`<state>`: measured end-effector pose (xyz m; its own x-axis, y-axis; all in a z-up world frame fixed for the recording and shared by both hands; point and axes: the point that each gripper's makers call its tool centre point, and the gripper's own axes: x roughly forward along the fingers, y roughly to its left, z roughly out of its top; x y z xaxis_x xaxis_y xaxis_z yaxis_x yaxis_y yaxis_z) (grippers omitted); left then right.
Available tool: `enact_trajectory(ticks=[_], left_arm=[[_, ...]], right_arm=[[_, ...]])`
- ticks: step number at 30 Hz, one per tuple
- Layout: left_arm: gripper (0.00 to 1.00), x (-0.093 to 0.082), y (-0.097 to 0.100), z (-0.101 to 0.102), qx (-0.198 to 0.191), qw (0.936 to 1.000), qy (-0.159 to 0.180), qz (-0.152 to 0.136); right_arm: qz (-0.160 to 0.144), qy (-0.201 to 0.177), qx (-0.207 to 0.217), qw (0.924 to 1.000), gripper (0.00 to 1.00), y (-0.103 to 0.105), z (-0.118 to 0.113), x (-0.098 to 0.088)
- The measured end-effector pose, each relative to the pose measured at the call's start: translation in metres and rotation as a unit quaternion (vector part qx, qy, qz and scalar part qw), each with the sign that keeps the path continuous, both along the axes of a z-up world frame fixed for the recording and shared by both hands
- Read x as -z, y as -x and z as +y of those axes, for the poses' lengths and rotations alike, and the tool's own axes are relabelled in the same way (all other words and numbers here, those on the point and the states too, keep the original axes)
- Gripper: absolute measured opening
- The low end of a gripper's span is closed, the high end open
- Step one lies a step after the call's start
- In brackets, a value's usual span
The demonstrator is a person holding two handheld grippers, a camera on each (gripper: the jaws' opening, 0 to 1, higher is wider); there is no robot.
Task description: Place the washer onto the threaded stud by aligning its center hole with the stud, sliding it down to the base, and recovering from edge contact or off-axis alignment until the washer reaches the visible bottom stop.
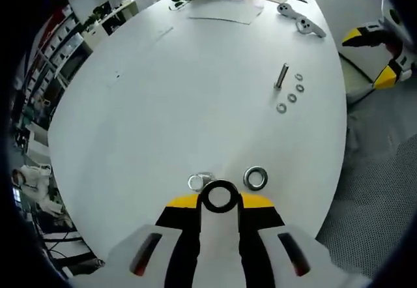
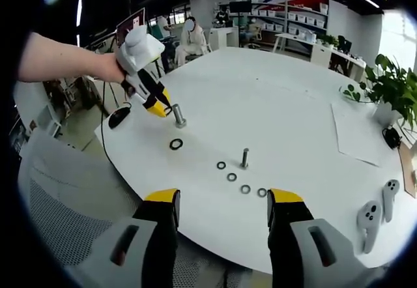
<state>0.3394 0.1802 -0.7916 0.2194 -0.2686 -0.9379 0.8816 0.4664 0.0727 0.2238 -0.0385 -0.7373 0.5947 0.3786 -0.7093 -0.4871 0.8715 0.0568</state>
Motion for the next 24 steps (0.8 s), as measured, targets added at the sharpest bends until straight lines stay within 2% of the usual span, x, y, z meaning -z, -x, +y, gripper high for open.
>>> enact_trajectory(ticks=[2, 8, 15, 24], left_arm=[[0.19, -0.003, -0.005, -0.001, 0.0, 0.9999, 0.005, -0.01], [0.19, -0.003, -0.02, 0.003, -0.014, 0.9998, 0.009, -0.015], [0.19, 0.002, -0.025, 0.002, -0.032, 0.9994, 0.012, -0.003], [0.19, 0.011, -0.03, 0.001, -0.029, 0.9996, -0.002, 0.004]], right_arm=[[0.0, 0.0, 0.0, 1.0, 0.56, 0.0, 0.0, 0.0], [0.001, 0.003, -0.002, 1.0, 0.56, 0.001, 0.0, 0.001], [0.002, 0.006, -0.002, 1.0, 0.56, 0.001, -0.001, 0.002], [0.004, 0.006, -0.003, 1.0, 0.56, 0.001, -0.001, 0.003]])
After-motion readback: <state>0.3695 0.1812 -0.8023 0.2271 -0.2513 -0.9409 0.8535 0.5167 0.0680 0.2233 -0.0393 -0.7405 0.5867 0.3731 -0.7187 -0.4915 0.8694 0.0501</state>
